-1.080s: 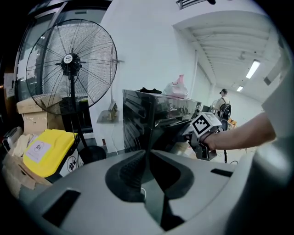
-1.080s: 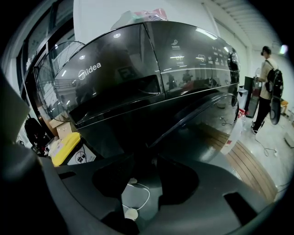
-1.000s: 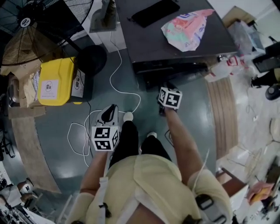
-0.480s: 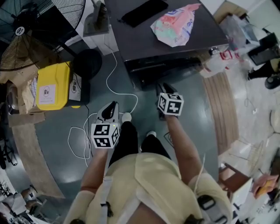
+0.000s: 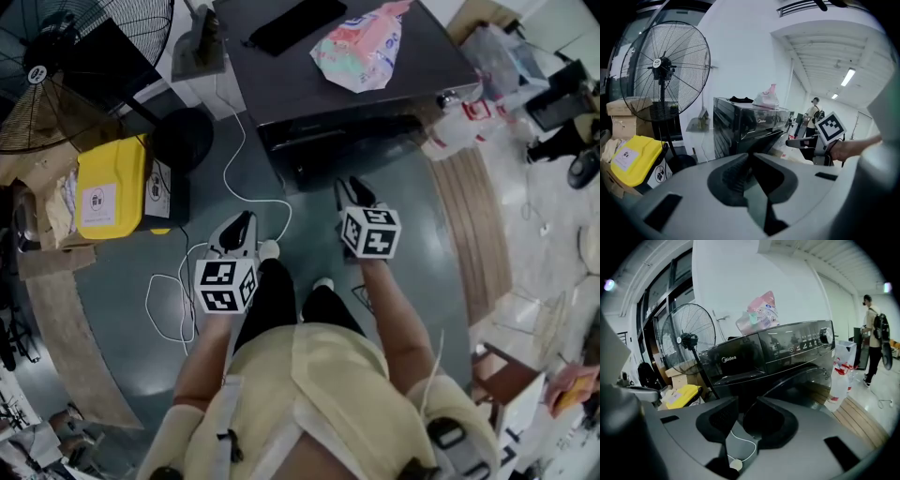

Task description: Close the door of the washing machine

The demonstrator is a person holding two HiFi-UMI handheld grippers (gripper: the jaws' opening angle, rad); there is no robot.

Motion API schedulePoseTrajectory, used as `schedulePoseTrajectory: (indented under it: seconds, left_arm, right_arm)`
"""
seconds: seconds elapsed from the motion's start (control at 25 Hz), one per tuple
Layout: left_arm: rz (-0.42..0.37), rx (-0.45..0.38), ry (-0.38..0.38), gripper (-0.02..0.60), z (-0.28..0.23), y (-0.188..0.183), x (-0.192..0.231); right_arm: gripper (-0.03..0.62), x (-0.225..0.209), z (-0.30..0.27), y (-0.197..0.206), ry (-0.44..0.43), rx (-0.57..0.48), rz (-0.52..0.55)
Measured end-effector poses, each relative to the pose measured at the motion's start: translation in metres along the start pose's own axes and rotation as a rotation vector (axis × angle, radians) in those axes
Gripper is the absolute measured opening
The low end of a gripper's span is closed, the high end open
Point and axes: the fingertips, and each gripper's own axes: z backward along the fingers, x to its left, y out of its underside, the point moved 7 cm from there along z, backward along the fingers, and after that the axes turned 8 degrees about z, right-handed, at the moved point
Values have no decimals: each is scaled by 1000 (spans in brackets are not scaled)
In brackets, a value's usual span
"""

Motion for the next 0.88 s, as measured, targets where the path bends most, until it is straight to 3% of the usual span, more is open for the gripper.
schedulePoseTrajectory:
  seconds: [0.68,0.88]
  left_arm:
    - [-32,16,59,18,-8,3,-25]
    - [-44,18,67,18,-10,2,-32]
  right_arm:
    - [8,-2,54,15,24,-26,-18]
    - [5,-1,67,16,10,-38,-1]
